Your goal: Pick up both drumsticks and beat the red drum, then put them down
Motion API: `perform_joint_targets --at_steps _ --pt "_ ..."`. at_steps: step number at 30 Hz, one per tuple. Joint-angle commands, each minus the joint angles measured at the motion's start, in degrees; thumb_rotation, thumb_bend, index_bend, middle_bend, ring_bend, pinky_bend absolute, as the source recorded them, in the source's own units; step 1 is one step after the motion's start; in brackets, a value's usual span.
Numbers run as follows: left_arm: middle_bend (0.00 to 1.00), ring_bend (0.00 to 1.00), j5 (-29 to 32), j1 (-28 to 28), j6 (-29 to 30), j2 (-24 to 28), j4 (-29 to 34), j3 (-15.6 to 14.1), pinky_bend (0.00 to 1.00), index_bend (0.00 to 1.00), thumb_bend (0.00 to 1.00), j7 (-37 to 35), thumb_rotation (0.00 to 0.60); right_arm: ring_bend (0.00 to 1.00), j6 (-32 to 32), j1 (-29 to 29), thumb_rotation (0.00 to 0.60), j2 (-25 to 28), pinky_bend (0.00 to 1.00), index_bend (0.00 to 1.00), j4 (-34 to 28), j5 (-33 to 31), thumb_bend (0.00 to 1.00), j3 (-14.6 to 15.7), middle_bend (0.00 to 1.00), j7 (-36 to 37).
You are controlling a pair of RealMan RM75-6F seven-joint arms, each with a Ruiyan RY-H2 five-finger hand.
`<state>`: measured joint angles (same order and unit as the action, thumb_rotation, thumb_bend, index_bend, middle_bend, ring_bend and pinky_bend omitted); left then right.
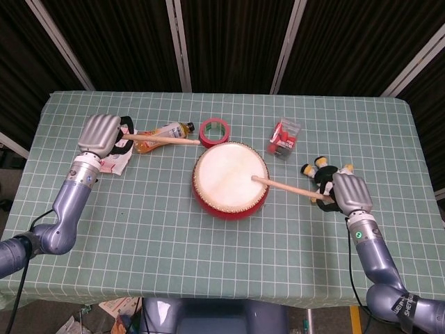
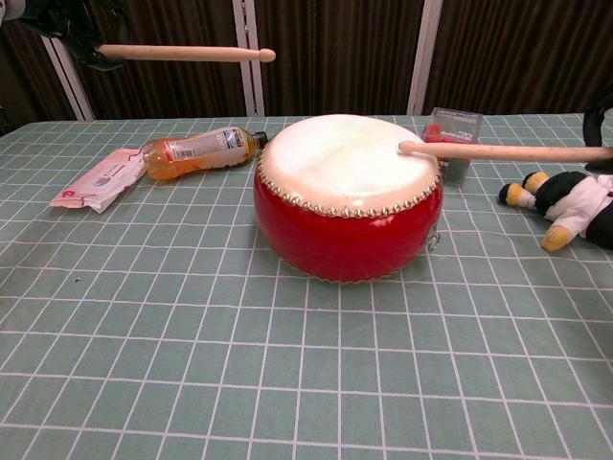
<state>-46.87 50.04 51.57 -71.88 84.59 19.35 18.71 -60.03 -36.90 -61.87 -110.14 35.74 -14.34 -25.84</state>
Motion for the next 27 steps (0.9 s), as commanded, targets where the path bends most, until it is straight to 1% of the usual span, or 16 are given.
perform_joint_targets --at_steps 1,5,7,11,14,17,20,23,25,27 --pt "1.0 1.0 -0.29 0.12 0.27 -0.23 -0.27 0.15 1.0 0.76 0.56 -0.83 0.6 1.0 -0.39 -0.28 0.6 -0.05 1.0 0.96 -0.07 0.21 0.53 -0.37 1.0 0.64" --pt "1.0 1.0 -0.23 0.25 0.66 0.19 -0.07 0.6 1.0 0.76 0.56 -1.58 0.6 1.0 -2.72 0.32 0.6 0.81 1.0 0.96 -1.36 2.75 0.53 -4.04 1.0 6.03" --pt "1.0 1.0 0.01 0.26 0.83 0.53 0.08 1.08 1.0 0.76 0.56 -2.28 0.6 1.0 -4.95 1.24 0.6 1.27 1.0 0.96 -2.4 5.64 0.53 -7.29 1.0 11.27" --pt "1.0 1.0 0.04 0.23 1.05 1.02 0.27 1.43 1.0 0.76 0.56 -3.05 0.6 1.0 -7.05 2.43 0.6 1.38 1.0 0.96 -3.23 9.3 0.53 -10.31 1.0 17.57" --pt "1.0 1.0 -0.19 0.16 0.99 1.5 0.5 1.43 1.0 0.76 0.56 -3.51 0.6 1.0 -7.49 2.83 0.6 0.8 1.0 0.97 -2.87 11.38 0.53 -10.86 1.0 20.32" --pt "1.0 1.0 -0.5 0.03 0.91 2.02 0.72 1.39 1.0 0.76 0.56 -4.02 0.6 1.0 -5.31 2.22 0.6 0.08 1.0 0.97 -1.88 11.08 0.53 -9.58 1.0 20.13" --pt "1.0 1.0 -0.57 -0.21 0.63 2.56 1.15 1.22 1.0 0.76 0.56 -4.71 0.6 1.0 -2.81 0.5 0.6 -2.23 1.0 0.97 1.04 10.67 0.54 -6.72 1.0 16.87" --pt "1.0 1.0 -0.98 -0.38 0.52 2.89 1.38 0.85 1.0 0.76 0.56 -5.01 0.6 1.0 -0.05 -1.6 0.6 -4.9 1.0 0.97 4.46 9.59 0.54 -3.05 1.0 11.64" --pt "1.0 1.0 -1.21 -0.54 0.29 2.98 1.28 0.51 1.0 0.76 0.56 -5.38 0.6 1.0 4.18 -4.14 0.6 -5.66 1.0 0.97 6.49 4.91 0.54 0.62 1.0 5.05" --pt "1.0 1.0 -1.35 -0.67 -0.26 2.97 0.7 -0.07 1.0 0.76 0.56 -5.57 0.6 1.0 7.58 -7.87 0.6 -5.62 1.0 0.97 7.92 -2.59 0.54 4.99 1.0 -4.36"
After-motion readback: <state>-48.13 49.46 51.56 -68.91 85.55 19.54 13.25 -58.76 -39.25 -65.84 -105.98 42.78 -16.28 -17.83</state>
